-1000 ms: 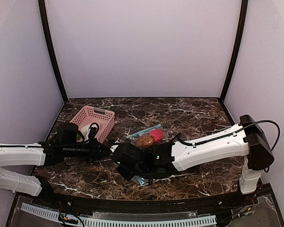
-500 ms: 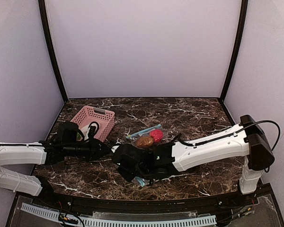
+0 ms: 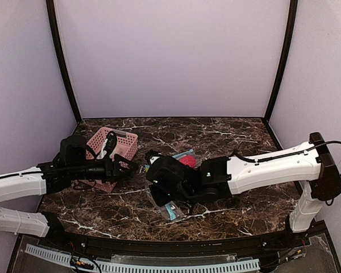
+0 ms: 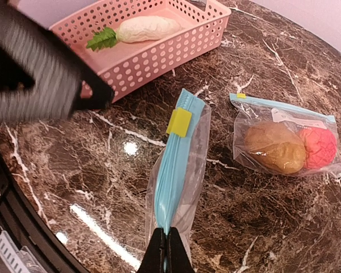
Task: Place the food in the zip-top bag and seal the zipper
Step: Pass from the right arm to the left
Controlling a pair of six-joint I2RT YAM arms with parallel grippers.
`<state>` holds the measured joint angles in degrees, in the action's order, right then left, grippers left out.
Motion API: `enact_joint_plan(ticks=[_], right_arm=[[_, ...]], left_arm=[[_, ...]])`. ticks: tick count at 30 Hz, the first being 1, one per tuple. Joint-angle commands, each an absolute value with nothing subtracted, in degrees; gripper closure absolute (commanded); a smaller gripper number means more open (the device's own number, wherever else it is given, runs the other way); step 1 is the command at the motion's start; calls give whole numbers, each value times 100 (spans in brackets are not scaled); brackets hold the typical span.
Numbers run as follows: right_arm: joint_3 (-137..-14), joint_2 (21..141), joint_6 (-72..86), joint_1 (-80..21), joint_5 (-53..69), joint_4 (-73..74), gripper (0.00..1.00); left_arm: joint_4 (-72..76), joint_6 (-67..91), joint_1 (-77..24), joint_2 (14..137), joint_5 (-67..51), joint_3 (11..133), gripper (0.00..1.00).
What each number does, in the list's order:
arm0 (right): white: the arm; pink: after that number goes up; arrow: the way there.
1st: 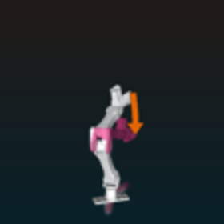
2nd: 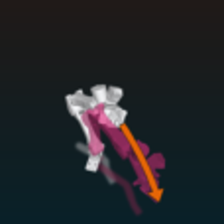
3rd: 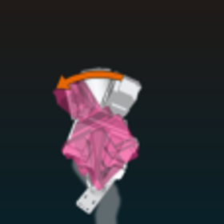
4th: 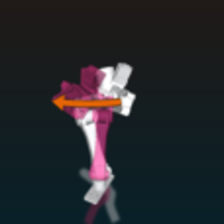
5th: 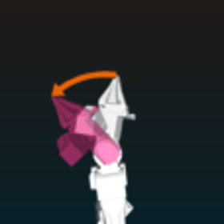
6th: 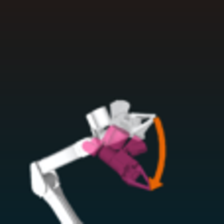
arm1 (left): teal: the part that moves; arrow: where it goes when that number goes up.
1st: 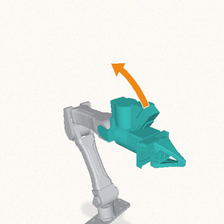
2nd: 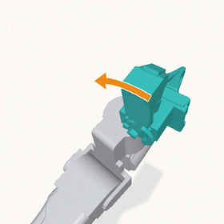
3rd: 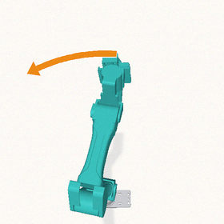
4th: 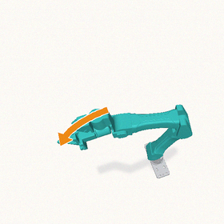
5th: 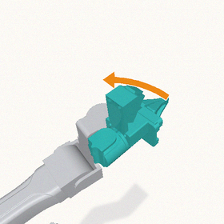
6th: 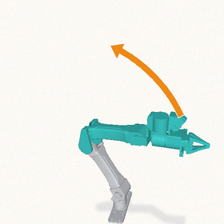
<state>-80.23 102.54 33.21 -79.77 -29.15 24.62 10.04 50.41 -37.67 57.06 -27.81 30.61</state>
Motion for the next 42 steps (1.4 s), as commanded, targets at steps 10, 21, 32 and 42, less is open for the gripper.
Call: enact_joint_plan(ticks=[10, 21, 32, 42], right_arm=[[-7532, 9620, 3218, -7896, -2505, 1646, 100], [-7403, 9510, 3200, -7890, -2472, 1444, 100], [-7370, 9501, 3184, -7892, -2450, 1385, 100], [-7322, 9469, 3146, -7888, -2399, 1288, 100]], left_arm=[[2185, 5578, -4591, 5953, -2759, 2839, 43], [2326, 5739, -4599, 6183, -2733, 2784, 67], [2375, 5808, -4614, 6378, -2784, 2786, 84], [2612, 5933, -4620, 6508, -2802, 2774, 90]])
